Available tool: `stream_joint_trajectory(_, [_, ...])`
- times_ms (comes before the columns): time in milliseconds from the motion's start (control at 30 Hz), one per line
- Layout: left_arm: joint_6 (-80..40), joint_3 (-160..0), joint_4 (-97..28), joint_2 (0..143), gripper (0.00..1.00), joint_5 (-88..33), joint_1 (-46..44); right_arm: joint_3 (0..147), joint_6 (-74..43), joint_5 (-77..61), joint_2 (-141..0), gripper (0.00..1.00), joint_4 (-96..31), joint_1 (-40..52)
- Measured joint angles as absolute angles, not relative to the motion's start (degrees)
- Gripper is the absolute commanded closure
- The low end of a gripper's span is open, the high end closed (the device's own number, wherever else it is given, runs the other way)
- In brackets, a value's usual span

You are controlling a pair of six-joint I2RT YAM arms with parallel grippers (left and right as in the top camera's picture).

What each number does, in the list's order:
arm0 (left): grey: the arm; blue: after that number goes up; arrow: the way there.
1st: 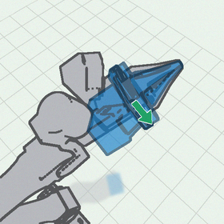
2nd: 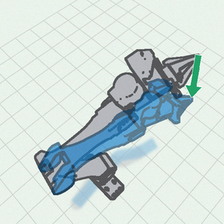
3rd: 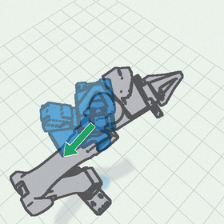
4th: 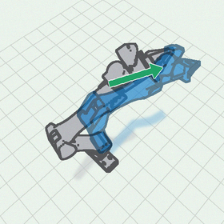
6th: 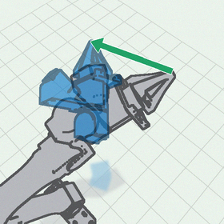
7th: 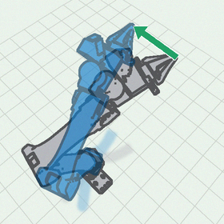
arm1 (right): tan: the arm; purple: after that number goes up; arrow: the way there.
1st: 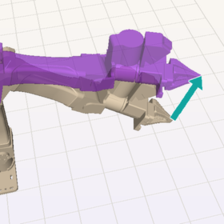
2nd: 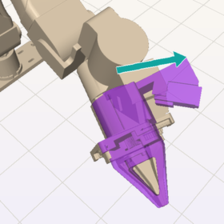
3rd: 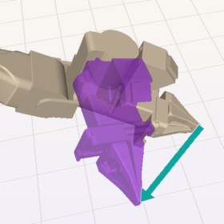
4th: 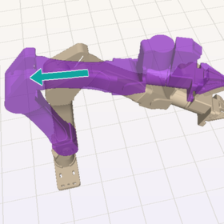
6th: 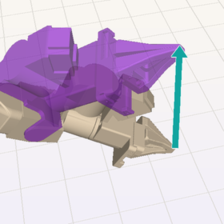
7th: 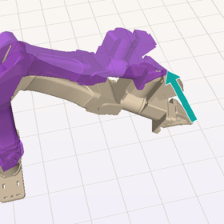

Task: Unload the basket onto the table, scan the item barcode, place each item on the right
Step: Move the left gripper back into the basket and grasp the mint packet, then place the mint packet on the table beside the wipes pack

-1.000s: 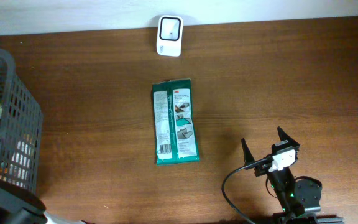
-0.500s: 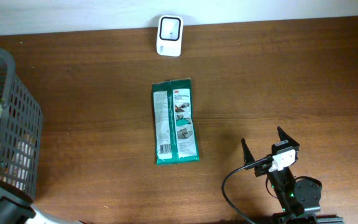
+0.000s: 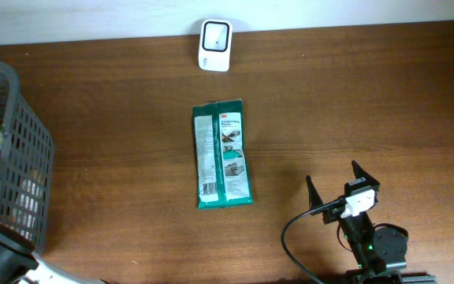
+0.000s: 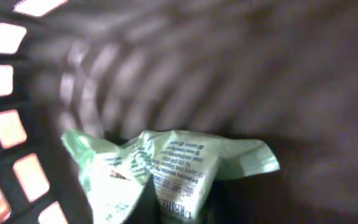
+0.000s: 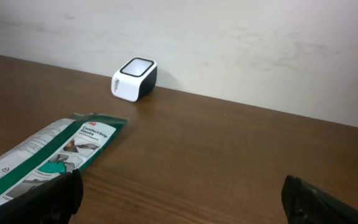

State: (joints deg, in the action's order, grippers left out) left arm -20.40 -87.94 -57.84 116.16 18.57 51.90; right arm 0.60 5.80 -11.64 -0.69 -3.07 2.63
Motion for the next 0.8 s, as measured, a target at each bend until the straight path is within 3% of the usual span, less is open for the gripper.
stream_joint_trajectory(267, [-20.6, -114.2, -76.2, 118.4, 1.0, 10.6, 51.3, 0.6, 5.8, -11.6, -0.7, 0.02, -3.1, 2.6])
stream_joint_trajectory(433, [-20.6, -129.2, -82.1, 115.9, 1.0, 5.9, 46.2, 0.6, 5.8, -11.7, -0.7, 0.02, -3.1, 2.6])
stream_joint_trajectory(633, [-20.6, -135.3, -83.7, 103.6, 1.0, 1.7, 34.0, 0.6, 5.8, -11.6, -0.7, 0.02, -3.1, 2.6])
stream_joint_trajectory(800, [-20.3, -136.5, -87.8, 94.8, 1.0, 1.8, 13.5, 0.6, 5.8, -11.6, -0.7, 0.02, -3.1, 2.6])
